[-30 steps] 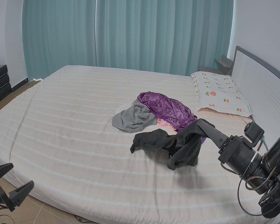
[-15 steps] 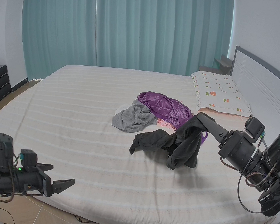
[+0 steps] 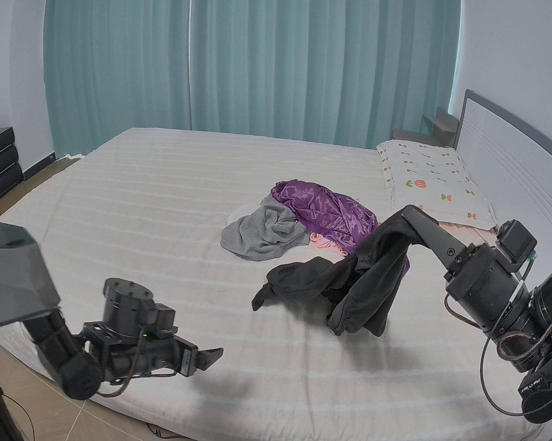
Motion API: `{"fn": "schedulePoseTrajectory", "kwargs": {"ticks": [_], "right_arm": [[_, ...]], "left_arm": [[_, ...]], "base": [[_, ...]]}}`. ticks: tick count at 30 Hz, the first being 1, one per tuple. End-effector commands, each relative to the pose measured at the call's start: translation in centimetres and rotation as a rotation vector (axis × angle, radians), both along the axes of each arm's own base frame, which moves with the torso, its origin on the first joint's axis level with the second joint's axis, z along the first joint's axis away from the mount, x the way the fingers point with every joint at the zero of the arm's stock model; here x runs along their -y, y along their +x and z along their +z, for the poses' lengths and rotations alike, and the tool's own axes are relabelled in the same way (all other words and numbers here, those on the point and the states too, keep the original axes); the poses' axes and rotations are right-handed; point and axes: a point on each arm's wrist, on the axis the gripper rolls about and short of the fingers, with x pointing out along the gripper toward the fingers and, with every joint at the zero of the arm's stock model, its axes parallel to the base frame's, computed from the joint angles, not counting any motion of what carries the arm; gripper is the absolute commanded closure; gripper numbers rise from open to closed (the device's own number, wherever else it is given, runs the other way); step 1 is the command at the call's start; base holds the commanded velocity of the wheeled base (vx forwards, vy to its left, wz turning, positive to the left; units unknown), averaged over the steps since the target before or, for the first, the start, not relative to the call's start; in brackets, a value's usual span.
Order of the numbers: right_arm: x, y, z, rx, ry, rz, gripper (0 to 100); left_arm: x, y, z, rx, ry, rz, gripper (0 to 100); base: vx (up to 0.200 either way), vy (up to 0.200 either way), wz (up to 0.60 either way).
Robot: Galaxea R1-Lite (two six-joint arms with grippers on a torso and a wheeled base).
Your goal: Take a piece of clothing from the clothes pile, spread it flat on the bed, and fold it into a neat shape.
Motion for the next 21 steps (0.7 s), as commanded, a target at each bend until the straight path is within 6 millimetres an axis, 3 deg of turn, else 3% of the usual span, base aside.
{"fn": "schedulePoseTrajectory", "kwargs": {"ticks": [1,6,21], "right_arm": [[0.8,-0.9,1.2,0.043,0.032,-0.006,100],[0.7,-0.8,1.0,0.035,0.027,-0.007,100],[1.0,-0.6,0.8,0.030,0.022,-0.020,100]], "left_arm": [[4.2,3.9,-5.8,0.008,0.040,0.019,0],[6.1,6.3,-8.1,0.068,0.035,0.046,0],[9.8,13.3,-10.1,0.212,-0.036,0.071,0]], "base": [[0.000,0.000,0.00],[0.000,0.000,0.00],[0.000,0.000,0.00]]}}
